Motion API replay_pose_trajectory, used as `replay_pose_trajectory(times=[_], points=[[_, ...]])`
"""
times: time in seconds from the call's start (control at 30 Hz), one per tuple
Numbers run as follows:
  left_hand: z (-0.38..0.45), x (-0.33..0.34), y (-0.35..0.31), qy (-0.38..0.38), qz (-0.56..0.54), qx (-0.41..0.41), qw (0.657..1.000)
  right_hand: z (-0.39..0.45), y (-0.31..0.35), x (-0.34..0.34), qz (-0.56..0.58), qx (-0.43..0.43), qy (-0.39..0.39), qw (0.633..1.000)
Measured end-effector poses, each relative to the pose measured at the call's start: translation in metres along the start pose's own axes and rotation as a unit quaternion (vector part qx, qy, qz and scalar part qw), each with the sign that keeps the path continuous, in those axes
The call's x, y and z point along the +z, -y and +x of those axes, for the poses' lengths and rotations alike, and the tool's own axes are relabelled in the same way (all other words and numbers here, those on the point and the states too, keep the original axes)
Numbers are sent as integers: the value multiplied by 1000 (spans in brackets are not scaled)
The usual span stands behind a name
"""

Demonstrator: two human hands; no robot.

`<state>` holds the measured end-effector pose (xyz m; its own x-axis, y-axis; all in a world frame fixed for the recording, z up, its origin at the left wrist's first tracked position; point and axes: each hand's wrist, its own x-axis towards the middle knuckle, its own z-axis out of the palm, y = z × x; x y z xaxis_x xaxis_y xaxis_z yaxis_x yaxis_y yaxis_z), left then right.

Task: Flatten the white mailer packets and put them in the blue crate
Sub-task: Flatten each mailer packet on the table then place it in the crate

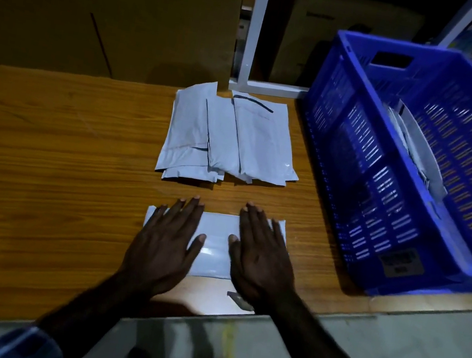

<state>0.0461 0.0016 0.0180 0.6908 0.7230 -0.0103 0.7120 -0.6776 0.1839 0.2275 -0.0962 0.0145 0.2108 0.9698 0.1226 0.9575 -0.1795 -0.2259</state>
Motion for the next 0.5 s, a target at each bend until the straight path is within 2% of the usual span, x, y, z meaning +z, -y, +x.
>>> replay_pose_trajectory(times=[0.1, 0.2, 0.27, 0.4, 0.5], points=[[-19, -2, 29, -10, -45, -41, 998, -8, -26, -9, -12, 60, 33, 998], [-30, -8, 36, 11, -66, -69, 995, -9, -32, -16, 2, 95, 50, 994], [-28, -17, 29, 3, -96, -68, 993, -8, -26, -22, 3, 86, 20, 996], [-14, -38, 30, -72, -53, 27, 996, -2, -24, -47, 67, 22, -68, 995], [1, -48, 29, -88, -35, 99, 991, 0, -21, -53, 42, -38, -91, 994]])
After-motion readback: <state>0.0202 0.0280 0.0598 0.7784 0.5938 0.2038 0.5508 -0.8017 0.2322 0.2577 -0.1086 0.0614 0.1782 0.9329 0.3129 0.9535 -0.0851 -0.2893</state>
